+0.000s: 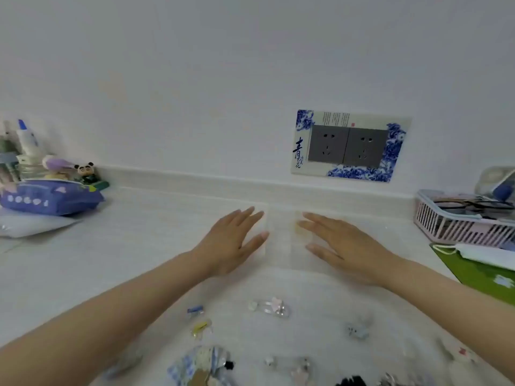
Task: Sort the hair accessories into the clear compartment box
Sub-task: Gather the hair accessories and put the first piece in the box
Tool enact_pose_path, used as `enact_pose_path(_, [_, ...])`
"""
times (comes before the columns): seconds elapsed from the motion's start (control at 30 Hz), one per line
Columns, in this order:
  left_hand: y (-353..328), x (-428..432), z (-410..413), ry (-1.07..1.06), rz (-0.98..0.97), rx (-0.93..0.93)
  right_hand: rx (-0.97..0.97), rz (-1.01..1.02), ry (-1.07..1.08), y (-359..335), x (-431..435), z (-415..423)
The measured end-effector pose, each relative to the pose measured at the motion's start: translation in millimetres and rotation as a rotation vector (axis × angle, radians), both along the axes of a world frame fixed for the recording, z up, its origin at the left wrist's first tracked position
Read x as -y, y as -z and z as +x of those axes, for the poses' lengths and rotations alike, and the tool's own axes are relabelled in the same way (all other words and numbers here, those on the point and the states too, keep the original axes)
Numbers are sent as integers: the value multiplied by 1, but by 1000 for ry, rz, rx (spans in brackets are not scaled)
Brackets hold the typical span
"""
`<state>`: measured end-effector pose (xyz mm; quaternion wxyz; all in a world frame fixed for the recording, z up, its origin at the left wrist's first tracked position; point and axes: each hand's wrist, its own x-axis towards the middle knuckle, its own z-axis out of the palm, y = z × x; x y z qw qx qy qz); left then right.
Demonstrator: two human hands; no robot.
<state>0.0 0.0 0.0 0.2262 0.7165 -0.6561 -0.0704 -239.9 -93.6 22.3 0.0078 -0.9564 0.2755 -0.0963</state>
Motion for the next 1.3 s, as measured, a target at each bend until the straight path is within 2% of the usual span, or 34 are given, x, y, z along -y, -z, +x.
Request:
enact_pose_path(0.07, [3,-13,15,-72,48,-19,121,-26,-24,-3,-19,-1])
enact_pose_path(0.17, [11,-28,29,-139,188,-198,162,14,-86,2,-53,-1])
enact_pose_path(0.23, [13,-41,22,-42,177,-167,129,107,-104,7,-73,-2])
enact_pose_path(0.37, [16,-66,-4,134,203,-161,92,490,-85,17,-104,-10])
enact_pose_path(0.47, [16,-91,-22,222,184,-94,45,597,-113,28,-119,-9])
enact_pose_path(0.53, [11,-110,-20,205,150,-36,34,589,-123,29,-126,-8])
enact_pose_path(0.67, [9,-152,24,-89,189,130,131,607,-107,20,-135,-8])
enact_pose_path(0.73, [16,-169,40,-160,215,114,121,565,-104,18,-140,-7])
enact_pose_path(0.8, [23,-174,38,-122,197,46,29,459,-97,22,-145,-6])
enact_pose_path(0.9, [28,-159,19,-8,64,-109,-70,288,-77,30,-147,-5])
enact_pose_path(0.97, [27,-143,-1,62,17,-165,4,319,-60,29,-146,-9])
enact_pose_path(1.03, [27,-128,-22,126,-6,-190,157,481,-3,25,-143,-19])
enact_pose_path(1.1, [28,-118,-43,191,-41,-225,302,551,56,20,-136,-36])
enact_pose_path(1.2, [30,-105,-69,242,-107,-240,447,508,143,17,-125,-76])
enact_pose_path(1.3, [34,-91,-88,240,-94,-202,486,380,260,15,-111,-124])
